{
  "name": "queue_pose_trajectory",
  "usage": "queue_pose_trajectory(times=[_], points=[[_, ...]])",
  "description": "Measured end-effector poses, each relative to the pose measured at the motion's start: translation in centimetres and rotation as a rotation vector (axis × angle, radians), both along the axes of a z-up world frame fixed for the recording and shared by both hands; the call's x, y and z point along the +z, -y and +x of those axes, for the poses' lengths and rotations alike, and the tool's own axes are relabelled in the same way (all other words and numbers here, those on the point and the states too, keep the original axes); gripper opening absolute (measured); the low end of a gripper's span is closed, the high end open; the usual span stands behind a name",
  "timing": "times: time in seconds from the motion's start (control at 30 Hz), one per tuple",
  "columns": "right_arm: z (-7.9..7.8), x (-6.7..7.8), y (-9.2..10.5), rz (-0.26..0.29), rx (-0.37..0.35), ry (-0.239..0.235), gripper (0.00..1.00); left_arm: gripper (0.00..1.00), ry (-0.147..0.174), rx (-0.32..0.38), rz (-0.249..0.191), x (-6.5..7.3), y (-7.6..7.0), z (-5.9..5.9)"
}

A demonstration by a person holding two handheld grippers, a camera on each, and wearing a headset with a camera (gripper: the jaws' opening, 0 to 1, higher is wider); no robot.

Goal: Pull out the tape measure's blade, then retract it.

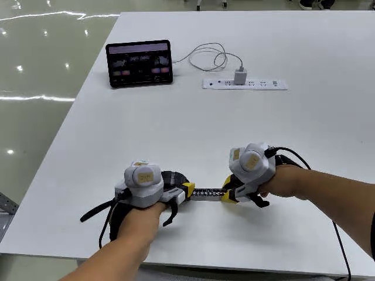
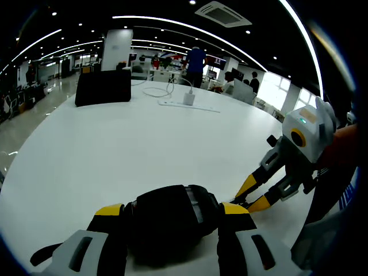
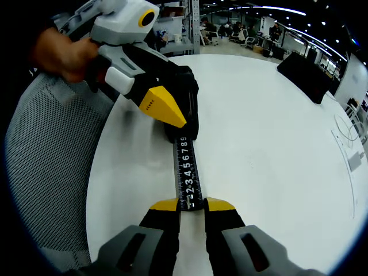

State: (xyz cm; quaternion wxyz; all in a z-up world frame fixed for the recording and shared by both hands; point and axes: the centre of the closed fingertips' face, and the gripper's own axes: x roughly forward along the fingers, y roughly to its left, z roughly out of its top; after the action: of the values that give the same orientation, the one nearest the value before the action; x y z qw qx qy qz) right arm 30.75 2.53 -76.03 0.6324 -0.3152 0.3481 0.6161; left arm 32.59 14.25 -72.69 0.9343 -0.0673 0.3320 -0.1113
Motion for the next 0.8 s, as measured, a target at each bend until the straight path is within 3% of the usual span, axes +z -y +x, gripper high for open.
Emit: queue_pose_trajectory(times=[0.8], points=[[-0.1, -0.1, -1.4, 0.034, -0.008, -0.013, 0.12, 0.59, 0.001, 0.006, -0.016, 0.2, 0.0, 0.0]])
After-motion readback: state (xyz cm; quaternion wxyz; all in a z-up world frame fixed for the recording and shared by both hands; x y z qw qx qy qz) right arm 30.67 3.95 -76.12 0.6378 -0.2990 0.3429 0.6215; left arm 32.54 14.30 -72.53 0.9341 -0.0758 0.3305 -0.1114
